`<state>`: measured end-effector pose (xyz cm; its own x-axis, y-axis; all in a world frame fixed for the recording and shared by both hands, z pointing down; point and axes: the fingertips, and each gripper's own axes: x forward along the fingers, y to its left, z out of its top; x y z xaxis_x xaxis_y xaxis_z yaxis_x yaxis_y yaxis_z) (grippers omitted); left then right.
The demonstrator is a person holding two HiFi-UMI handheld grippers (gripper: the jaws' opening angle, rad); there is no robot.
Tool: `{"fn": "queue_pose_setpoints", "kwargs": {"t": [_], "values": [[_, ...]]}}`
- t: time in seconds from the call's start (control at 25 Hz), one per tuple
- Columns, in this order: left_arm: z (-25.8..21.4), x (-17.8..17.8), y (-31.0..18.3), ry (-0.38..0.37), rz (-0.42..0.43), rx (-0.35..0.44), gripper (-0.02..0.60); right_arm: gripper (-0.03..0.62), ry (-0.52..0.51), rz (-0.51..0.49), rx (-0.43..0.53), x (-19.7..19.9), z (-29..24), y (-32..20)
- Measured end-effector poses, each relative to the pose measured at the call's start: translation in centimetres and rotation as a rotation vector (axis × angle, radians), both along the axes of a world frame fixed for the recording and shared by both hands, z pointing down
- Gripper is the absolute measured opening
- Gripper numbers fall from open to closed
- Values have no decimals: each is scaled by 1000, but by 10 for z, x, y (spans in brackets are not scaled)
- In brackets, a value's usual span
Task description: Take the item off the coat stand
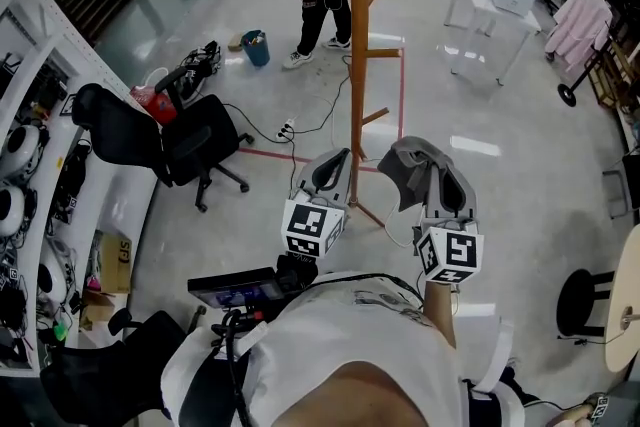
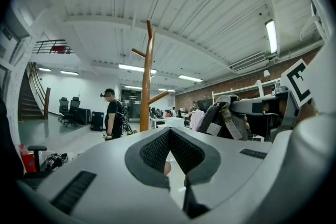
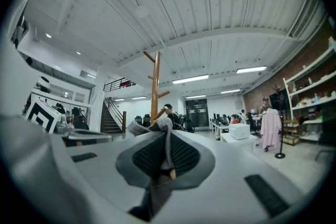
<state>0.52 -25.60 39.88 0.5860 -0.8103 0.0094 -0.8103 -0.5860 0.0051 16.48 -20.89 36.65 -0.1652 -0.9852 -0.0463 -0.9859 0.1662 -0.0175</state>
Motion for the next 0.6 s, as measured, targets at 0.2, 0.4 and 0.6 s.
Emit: {"fn": "queue_pose_setpoints", "kwargs": {"t": [0.2,0.4,0.6], "values": [[1,-2,3,1,0,2,3,28,2,0,-3,-3,3,2],[1,-2,5,3,-2,2,3,28,3,-2,0,-3,3,3],[2,-2,5,4,-3,-1,3,25,12,-15,-17,-5,6,4]]}}
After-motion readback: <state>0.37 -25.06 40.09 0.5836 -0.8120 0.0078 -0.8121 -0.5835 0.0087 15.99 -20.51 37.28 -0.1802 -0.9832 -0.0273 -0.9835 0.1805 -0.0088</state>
